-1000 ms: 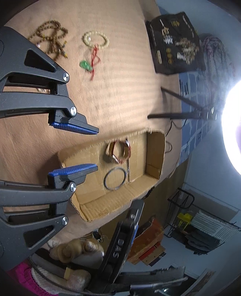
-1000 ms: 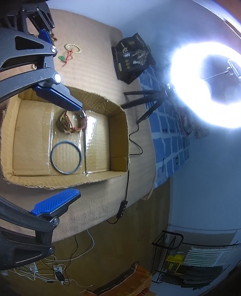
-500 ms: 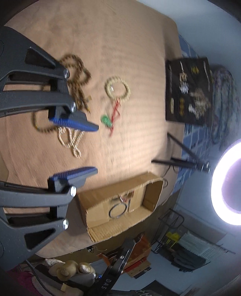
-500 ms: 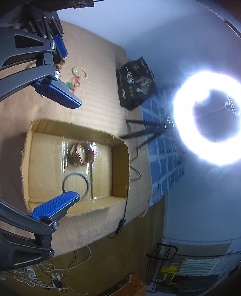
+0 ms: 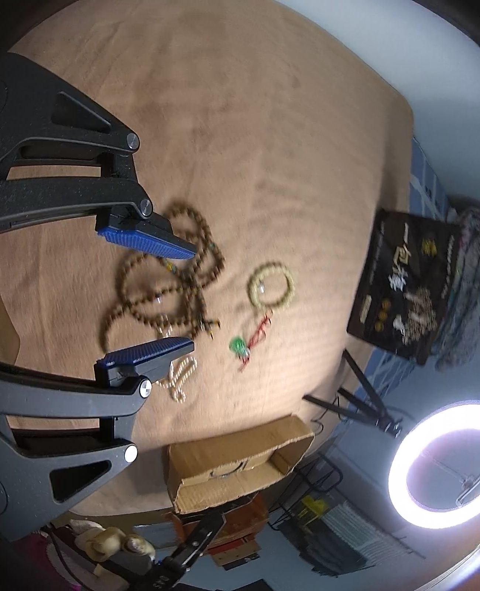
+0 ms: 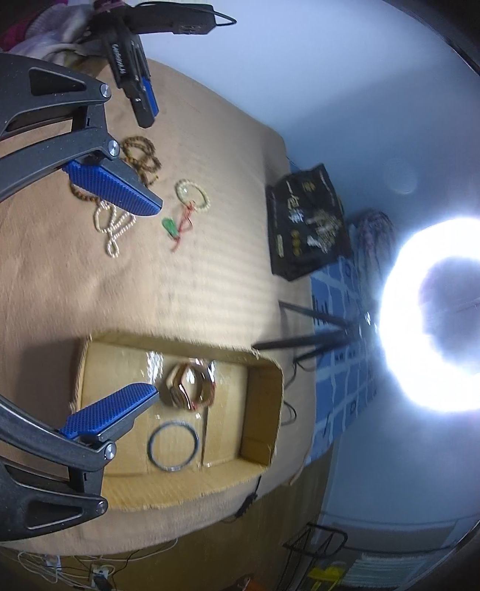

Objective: Organize jewelry
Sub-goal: 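Move both tools back from the box to the remaining jewelry, then close left tool on the brown bead mala while right tool grasps the pearl necklace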

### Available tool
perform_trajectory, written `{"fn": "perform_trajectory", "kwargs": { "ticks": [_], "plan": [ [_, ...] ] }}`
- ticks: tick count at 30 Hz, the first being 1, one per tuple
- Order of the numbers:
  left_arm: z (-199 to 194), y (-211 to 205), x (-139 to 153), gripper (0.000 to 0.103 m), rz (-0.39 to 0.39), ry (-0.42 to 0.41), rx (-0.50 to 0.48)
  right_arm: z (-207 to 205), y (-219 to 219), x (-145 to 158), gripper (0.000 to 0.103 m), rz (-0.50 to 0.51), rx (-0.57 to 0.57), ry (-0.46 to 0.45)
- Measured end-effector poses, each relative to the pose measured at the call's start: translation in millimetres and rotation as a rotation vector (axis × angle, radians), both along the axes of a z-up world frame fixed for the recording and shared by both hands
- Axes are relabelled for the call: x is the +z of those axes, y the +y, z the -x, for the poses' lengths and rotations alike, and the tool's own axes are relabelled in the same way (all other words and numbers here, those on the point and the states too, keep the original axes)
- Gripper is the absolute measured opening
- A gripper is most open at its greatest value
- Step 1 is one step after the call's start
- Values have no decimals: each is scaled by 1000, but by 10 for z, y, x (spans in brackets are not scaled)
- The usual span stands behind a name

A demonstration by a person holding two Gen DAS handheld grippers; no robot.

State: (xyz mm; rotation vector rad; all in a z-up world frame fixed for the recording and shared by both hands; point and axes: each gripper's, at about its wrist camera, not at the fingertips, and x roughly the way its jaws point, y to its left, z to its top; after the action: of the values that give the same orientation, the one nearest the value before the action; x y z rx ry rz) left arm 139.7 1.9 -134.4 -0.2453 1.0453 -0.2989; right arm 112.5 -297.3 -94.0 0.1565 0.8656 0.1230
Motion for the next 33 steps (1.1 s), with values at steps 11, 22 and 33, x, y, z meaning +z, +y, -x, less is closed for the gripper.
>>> {"fn": "perform_trajectory", "kwargs": {
  "ticks": [11,22,33],
  "plan": [
    [-124,216,-315,45,82,110,46,-12,339,-292,92,12,101,89],
    [-328,253,-540,63,125,178,86,-203,563,-676,74,-31,158,226],
    [-470,147,-664,66,151,200,84,-392,724,-903,63,-35,188,273]
  ]
}}
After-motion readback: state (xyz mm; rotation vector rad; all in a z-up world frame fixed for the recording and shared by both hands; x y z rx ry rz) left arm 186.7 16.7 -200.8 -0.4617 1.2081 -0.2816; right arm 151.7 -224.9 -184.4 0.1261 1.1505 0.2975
